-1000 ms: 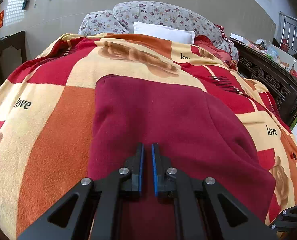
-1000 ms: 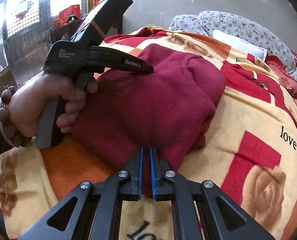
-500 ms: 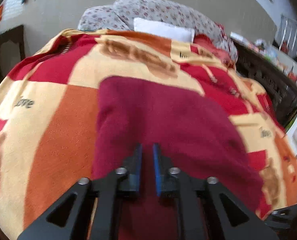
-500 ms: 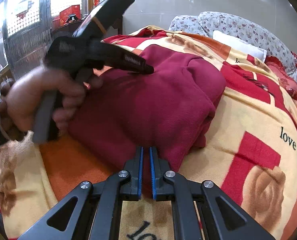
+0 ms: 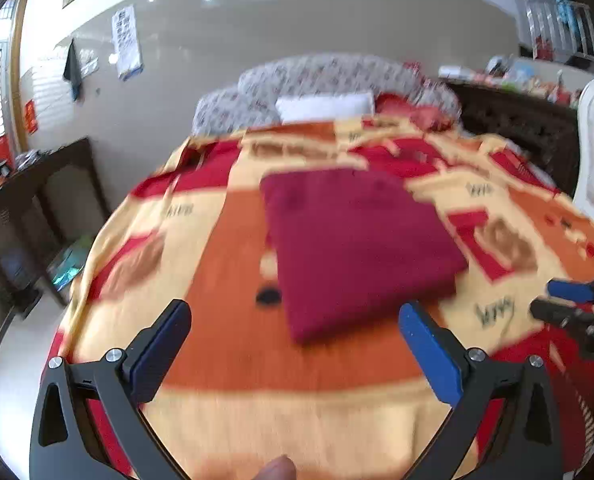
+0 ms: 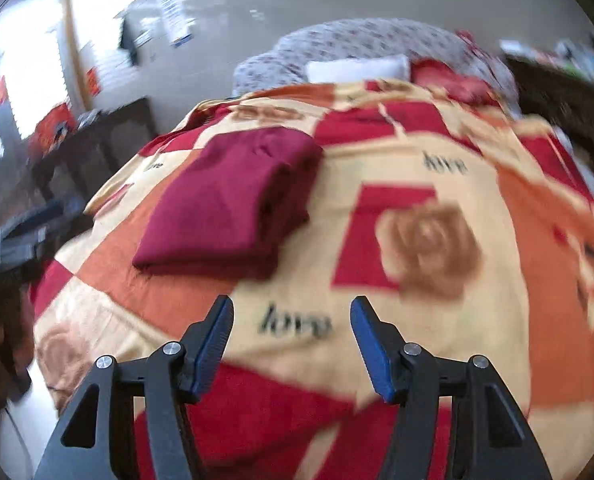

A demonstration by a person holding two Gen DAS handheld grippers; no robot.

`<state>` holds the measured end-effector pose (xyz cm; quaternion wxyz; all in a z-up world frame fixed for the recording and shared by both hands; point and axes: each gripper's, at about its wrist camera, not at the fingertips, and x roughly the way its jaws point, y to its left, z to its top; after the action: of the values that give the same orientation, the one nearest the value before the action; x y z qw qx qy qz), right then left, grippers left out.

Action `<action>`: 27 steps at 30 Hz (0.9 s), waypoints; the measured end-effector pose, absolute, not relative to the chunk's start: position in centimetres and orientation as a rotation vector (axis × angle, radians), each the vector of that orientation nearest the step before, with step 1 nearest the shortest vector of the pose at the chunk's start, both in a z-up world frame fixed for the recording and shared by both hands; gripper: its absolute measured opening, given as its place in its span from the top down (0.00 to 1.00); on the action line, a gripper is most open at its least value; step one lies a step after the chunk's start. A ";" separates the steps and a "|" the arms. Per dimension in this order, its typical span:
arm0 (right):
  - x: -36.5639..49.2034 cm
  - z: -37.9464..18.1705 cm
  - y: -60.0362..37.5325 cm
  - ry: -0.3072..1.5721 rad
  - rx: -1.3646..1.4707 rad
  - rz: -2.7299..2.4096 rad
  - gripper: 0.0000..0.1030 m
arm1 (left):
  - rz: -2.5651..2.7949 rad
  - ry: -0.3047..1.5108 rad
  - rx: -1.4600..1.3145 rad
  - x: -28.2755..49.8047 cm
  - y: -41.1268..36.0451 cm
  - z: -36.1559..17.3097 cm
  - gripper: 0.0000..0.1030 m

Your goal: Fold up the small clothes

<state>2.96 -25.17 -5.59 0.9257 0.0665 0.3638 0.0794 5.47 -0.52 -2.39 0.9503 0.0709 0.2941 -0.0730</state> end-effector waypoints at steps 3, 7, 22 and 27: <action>0.5 -6.2 -25.3 0.731 0.137 0.122 0.38 | -0.132 0.627 0.124 4.2 -1.1 -3.3 0.00; -1.3 -6.6 -24.9 0.718 0.103 0.085 0.38 | -0.154 0.702 0.073 3.2 -1.5 -4.4 0.00; -3.5 -3.9 -22.4 0.657 -0.017 0.103 0.38 | -0.109 0.829 0.065 3.4 -2.6 -4.7 0.00; -3.6 -3.3 -22.3 0.645 -0.030 0.096 0.38 | -0.125 0.832 0.052 3.7 -2.7 -4.6 0.00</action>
<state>-3.57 -22.29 -3.26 0.9472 -0.0149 0.3168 0.0473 3.72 -2.73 -4.63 0.9125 0.0251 0.4037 -0.0609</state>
